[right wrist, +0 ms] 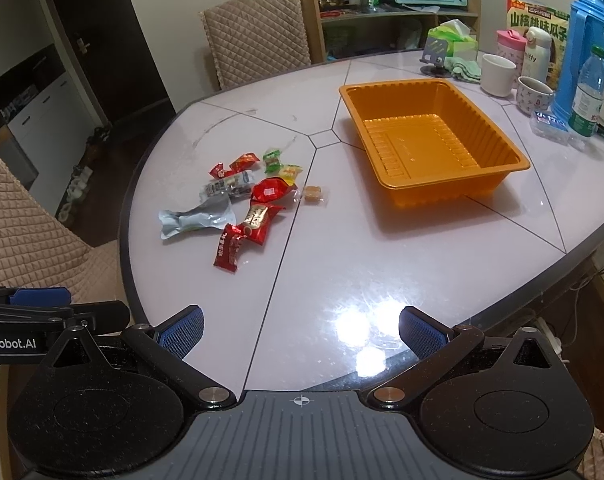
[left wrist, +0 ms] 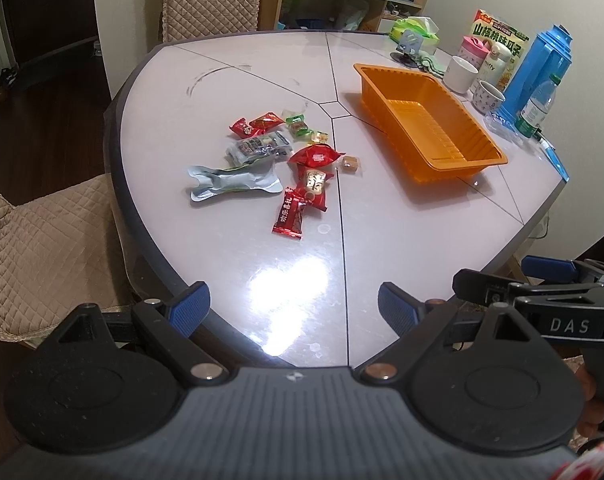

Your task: Organize snacks

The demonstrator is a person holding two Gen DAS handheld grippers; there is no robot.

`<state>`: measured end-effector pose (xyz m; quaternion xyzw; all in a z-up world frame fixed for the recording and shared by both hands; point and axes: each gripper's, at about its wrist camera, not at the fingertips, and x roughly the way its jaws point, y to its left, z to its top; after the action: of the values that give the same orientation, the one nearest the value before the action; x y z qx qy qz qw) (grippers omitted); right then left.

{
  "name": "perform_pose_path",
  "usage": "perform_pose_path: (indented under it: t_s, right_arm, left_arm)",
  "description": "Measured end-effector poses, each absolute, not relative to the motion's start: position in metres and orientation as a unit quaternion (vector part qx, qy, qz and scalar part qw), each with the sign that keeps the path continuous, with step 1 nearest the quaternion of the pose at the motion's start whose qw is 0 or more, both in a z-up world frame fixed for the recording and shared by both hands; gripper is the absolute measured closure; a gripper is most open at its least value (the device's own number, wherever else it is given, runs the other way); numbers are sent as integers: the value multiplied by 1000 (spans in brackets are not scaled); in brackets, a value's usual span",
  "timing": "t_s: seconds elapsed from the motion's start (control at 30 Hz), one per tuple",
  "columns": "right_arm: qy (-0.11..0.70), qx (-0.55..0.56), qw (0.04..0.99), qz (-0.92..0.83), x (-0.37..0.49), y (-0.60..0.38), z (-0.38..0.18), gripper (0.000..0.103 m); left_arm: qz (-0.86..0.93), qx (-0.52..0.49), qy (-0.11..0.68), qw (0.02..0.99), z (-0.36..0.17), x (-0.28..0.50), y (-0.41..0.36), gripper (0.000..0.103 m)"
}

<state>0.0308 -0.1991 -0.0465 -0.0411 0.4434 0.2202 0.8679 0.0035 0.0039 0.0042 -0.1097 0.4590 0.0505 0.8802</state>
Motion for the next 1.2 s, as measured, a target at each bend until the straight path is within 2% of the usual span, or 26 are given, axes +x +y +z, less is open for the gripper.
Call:
perform_pose_path:
  t_s: [0.73,1.2]
  right_arm:
    - [443,-36,867,223,32,-183,-50,0]
    - [443,-18,863,240,38,-170,-71,0]
  left_arm:
    - [56,-118,454,881,3,-3,18,13]
    - [62,-126,454,880,-11,0,40,13]
